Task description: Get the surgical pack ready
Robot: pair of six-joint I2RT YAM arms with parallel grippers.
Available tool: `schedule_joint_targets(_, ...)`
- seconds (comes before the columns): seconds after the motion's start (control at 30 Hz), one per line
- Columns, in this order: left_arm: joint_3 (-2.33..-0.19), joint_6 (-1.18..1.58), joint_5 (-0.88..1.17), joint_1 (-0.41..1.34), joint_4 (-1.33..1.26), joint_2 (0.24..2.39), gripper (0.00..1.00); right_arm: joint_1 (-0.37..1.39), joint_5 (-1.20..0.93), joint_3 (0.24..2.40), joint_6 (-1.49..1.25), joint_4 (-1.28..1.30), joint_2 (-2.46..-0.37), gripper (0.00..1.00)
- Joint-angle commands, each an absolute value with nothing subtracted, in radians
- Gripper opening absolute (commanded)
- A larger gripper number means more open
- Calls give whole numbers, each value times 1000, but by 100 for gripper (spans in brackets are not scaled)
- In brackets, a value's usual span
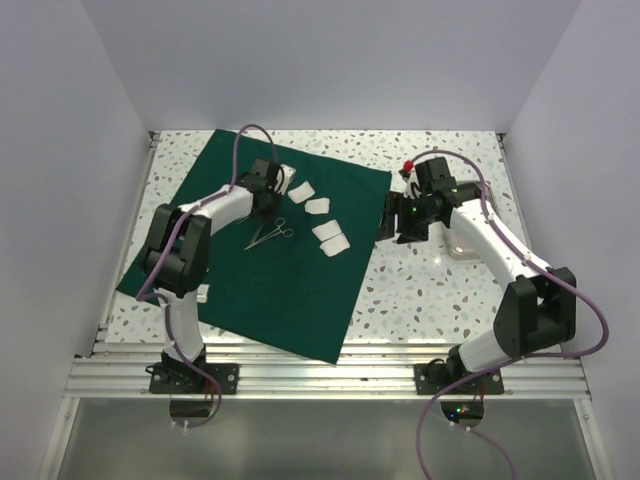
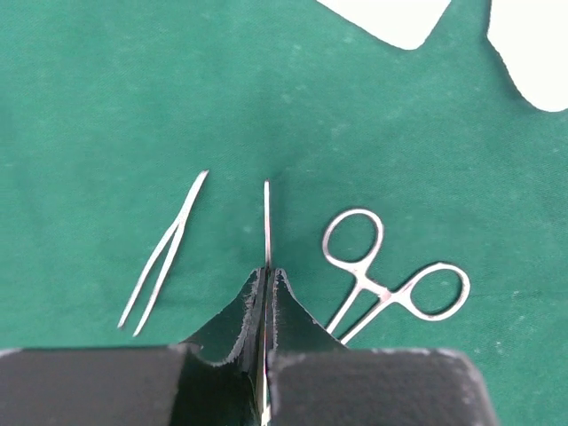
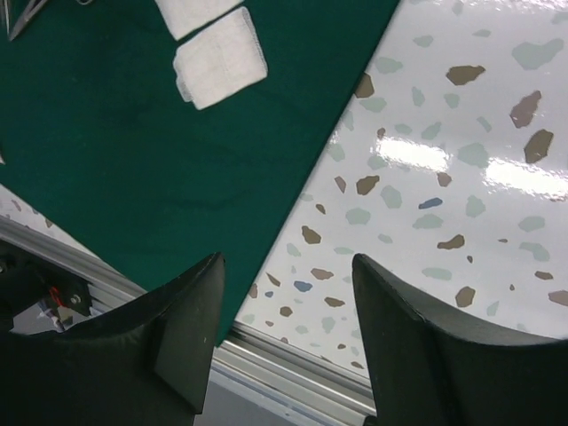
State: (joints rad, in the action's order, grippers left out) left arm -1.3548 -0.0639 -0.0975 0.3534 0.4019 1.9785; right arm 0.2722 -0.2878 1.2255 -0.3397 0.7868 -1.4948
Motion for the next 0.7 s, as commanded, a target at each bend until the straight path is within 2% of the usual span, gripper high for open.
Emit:
schedule_joint_targets(0.0, -1428, -20, -176, 341, 477, 1924, 0, 301, -371, 1290, -351, 730, -1523, 63)
schedule_joint_targets(0.1, -1491, 58, -213, 344, 581, 1879, 0, 351, -441, 1327, -370, 703, -1577, 63)
schedule_joint_targets(0.27, -1519, 179, 76, 339, 643, 1764, 0, 454, -650, 1267, -552, 354, -1634, 63)
schedule_joint_targets(0.43, -1363, 384, 510, 284, 505, 1615, 0, 528, -710, 1184, -773, -42, -1678, 68)
schedule_joint_targets(0.67, -1099, 673, 751, 275, 145, 1482, 0, 601, -660, 1060, -931, -336, -1657, 68)
